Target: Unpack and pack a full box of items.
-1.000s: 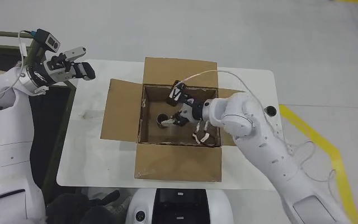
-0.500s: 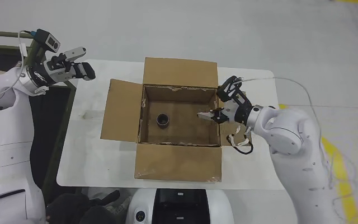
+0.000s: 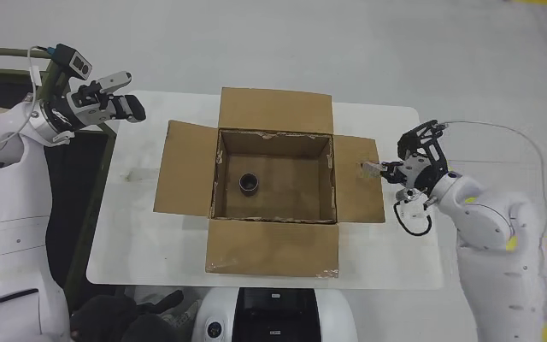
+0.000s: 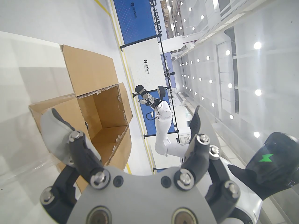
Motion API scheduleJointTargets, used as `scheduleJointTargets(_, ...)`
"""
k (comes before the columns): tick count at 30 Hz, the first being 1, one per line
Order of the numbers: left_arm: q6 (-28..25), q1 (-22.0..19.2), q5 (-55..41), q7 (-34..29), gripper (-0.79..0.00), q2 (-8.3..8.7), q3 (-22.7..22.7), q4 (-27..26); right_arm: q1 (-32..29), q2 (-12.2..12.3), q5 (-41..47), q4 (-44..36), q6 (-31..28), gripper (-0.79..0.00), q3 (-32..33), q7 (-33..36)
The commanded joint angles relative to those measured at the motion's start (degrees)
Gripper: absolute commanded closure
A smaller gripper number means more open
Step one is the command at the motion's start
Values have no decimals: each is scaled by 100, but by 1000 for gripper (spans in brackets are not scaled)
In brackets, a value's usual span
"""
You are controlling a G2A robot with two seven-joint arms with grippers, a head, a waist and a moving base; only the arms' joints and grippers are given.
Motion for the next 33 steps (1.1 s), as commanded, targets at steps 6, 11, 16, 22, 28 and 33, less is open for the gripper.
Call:
scheduleJointTargets(6,0,0,0,0,-785,0,0,0,-391,100,15,117,-82,-785,620,30)
scheduleJointTargets(11,0,0,0,0,-785,0,0,0,-601,157,-36,200,-52,-785,840,153)
scheduleJointTargets(16,0,0,0,0,-785,0,0,0,-728,204,-18,400,-17,-785,963,254)
scheduleJointTargets(22,0,0,0,0,-785,0,0,0,-726,245,-136,723,114,-785,893,307)
scheduleJointTargets(28,0,0,0,0,-785,0,0,0,-576,273,-238,1124,231,-785,714,270)
scheduleJointTargets(33,0,0,0,0,-785,0,0,0,-403,299,-294,1454,258,-785,556,302)
